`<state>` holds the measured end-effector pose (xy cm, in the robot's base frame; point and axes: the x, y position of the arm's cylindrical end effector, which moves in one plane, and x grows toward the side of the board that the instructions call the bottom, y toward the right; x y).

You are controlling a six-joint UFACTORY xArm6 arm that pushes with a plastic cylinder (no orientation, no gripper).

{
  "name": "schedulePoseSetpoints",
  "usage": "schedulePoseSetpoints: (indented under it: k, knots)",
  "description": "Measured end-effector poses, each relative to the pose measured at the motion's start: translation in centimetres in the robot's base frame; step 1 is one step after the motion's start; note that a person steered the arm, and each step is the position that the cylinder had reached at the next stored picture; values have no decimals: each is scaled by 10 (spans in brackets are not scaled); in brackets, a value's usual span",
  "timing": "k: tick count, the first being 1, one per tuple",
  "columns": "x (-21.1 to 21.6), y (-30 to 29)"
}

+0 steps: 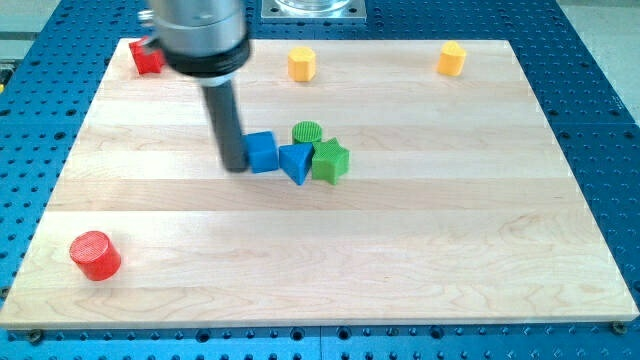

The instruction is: Put red blocks at the left center of the board

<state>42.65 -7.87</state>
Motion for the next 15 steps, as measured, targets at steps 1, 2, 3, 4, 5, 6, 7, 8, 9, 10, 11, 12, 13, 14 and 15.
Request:
schedulePoseSetpoints:
  k: [1,2,3,4,5,6,7,8,9,10,11,12,13,14,15]
  knots:
    - [-14,-65]
    - [-15,-166]
    - [-16,-183]
    - [-16,-192]
    - [-16,-198]
    - [-16,-198]
    - [-16,-198]
    - [-16,-199]
    - [-11,-226]
    - [-30,-184]
    - [-108,-99]
    - [-204,-59]
    - [-234,-70]
    - [-236,-118]
    - [-227,-165]
